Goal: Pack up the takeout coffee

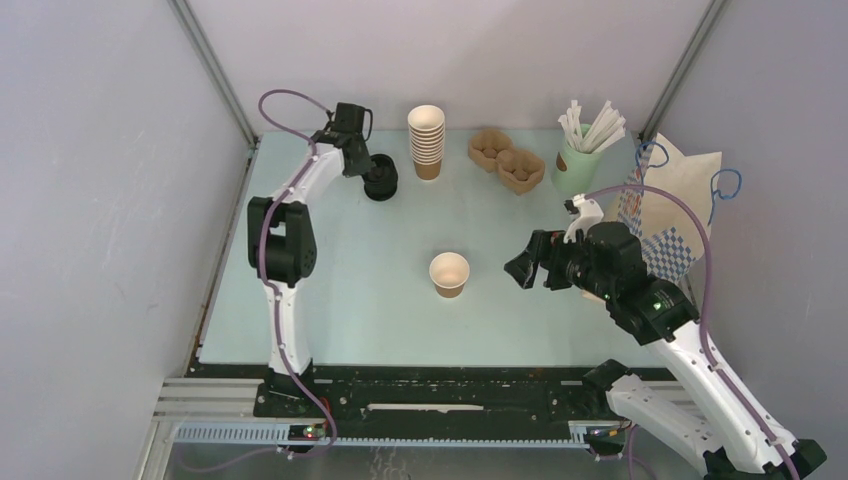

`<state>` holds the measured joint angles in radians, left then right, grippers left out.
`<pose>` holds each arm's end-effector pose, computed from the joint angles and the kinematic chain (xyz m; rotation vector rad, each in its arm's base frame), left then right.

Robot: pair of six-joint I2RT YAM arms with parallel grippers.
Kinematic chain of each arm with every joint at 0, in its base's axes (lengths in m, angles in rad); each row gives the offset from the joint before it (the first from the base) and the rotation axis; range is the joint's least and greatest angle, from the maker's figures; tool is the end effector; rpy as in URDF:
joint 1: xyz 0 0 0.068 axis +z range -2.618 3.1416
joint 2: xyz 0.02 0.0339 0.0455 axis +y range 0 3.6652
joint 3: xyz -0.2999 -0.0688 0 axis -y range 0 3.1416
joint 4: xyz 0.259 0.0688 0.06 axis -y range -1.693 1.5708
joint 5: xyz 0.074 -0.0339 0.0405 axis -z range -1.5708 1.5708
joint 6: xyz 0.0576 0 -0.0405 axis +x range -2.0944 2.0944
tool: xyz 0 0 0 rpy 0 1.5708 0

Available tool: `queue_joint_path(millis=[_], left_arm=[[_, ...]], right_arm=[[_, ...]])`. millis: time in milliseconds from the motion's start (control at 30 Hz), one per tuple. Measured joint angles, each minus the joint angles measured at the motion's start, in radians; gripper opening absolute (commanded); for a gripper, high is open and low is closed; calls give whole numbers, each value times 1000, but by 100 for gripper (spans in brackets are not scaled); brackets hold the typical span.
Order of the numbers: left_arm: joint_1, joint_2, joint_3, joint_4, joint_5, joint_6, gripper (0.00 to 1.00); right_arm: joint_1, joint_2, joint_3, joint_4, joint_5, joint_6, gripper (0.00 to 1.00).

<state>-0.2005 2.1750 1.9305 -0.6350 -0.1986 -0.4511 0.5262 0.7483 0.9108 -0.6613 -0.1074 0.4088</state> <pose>0.5308 -0.0963 0.2553 -0.3895 2.3961 -0.0506 0.1364 0.0864 0.3559 -0.1936 2.1300 0.6748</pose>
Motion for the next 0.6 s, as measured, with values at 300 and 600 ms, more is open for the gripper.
queue_joint_path(millis=[300, 600], left_arm=[[-3, 0, 0, -19, -4, 8, 1], [4, 0, 0, -26, -5, 18, 3]], right_arm=[[1, 24, -21, 47, -10, 10, 99], [63, 370, 55, 290, -55, 32, 95]])
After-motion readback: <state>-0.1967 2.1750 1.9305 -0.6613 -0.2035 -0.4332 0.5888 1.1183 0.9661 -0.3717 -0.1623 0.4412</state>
